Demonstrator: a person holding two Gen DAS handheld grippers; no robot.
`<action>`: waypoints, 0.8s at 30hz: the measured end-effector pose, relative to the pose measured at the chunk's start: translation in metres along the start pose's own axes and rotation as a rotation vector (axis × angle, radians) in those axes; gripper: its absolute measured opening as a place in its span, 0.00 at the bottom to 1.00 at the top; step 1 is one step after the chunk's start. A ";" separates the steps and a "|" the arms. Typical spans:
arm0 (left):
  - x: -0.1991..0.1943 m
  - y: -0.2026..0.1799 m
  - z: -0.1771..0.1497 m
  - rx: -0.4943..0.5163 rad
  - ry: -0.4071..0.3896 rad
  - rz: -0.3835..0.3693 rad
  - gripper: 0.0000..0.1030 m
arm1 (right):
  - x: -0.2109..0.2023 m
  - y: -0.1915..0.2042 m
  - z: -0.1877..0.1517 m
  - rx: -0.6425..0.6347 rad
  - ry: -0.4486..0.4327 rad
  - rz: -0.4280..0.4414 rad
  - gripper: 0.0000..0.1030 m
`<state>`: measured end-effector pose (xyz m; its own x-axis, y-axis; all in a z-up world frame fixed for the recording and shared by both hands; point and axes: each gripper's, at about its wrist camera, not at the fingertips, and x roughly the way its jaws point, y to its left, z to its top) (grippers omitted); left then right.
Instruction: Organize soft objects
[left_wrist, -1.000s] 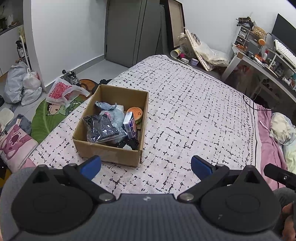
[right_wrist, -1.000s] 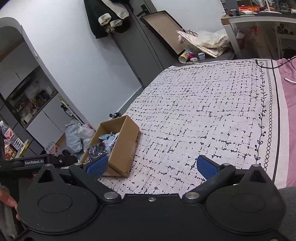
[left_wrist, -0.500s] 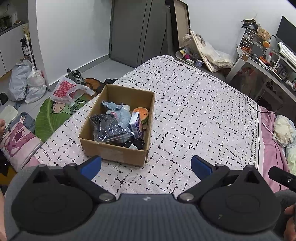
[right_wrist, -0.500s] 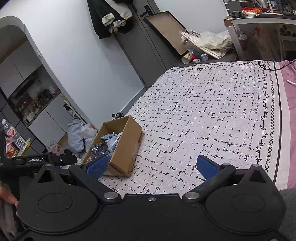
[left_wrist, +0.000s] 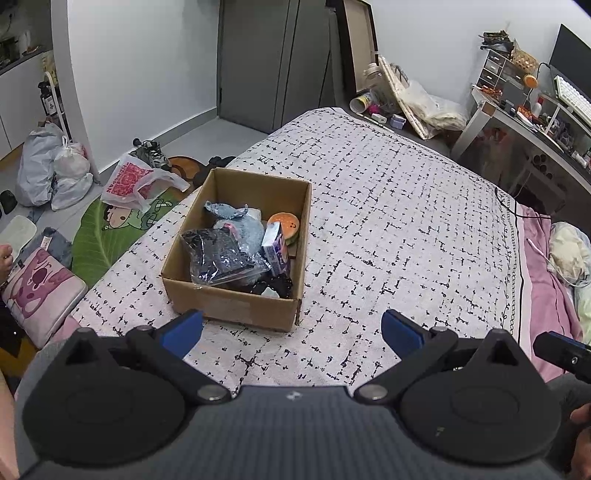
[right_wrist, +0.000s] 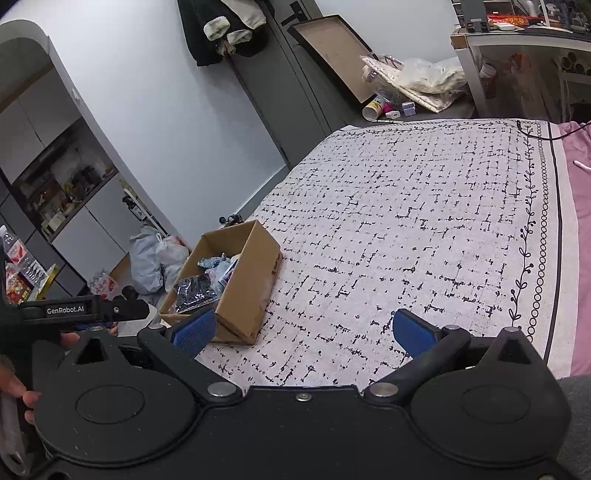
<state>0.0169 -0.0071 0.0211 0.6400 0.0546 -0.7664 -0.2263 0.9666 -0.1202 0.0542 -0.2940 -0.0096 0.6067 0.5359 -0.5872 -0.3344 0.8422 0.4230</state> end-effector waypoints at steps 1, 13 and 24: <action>0.000 0.000 0.000 0.000 0.001 0.000 0.99 | 0.000 0.000 0.000 0.000 0.001 -0.001 1.00; 0.002 0.001 -0.001 0.004 0.010 0.007 0.99 | 0.001 0.003 -0.001 -0.010 0.007 -0.026 1.00; 0.004 0.000 -0.002 0.008 0.016 0.016 0.99 | 0.003 0.002 0.000 -0.009 0.012 -0.047 1.00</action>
<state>0.0178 -0.0070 0.0168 0.6242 0.0657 -0.7785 -0.2304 0.9676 -0.1032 0.0556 -0.2908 -0.0110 0.6130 0.4960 -0.6150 -0.3122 0.8671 0.3881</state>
